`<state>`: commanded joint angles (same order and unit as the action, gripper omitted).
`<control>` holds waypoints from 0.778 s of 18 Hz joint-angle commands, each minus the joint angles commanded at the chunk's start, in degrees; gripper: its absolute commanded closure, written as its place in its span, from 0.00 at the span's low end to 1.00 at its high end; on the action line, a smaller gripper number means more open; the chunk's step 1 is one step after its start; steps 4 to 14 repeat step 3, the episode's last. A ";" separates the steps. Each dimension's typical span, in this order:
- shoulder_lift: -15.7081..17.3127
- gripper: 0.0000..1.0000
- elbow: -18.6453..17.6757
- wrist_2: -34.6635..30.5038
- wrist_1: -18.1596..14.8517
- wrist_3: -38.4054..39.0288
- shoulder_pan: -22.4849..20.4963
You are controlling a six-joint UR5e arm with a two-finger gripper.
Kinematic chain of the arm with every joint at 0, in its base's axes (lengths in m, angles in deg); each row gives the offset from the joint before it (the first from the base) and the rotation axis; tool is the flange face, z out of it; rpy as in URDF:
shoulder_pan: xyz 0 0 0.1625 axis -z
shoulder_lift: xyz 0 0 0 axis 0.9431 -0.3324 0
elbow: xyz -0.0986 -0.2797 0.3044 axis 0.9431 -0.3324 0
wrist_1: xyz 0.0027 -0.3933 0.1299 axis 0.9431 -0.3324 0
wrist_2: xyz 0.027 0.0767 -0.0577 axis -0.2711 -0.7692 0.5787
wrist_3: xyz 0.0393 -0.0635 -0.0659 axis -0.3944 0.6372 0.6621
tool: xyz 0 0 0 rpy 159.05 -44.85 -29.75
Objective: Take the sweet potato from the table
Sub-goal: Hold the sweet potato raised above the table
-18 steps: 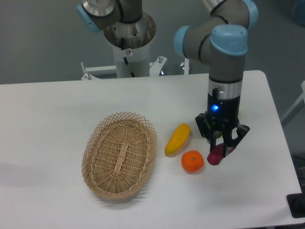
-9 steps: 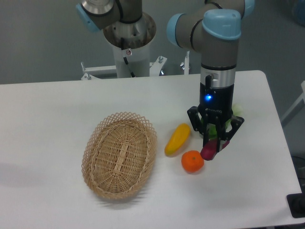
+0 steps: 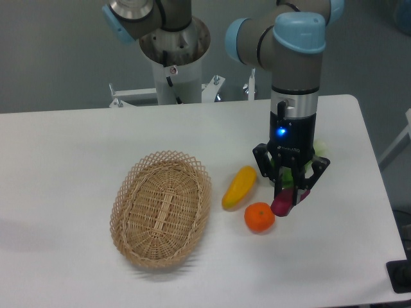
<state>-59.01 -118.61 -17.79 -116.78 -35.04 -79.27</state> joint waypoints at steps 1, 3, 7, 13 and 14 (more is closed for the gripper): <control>0.00 0.75 0.00 0.00 0.00 0.44 0.00; 0.09 0.75 -0.09 0.00 0.09 0.62 0.00; 0.09 0.75 -0.09 0.00 0.09 0.62 0.00; 0.09 0.75 -0.09 0.00 0.09 0.62 0.00; 0.09 0.75 -0.09 0.00 0.09 0.62 0.00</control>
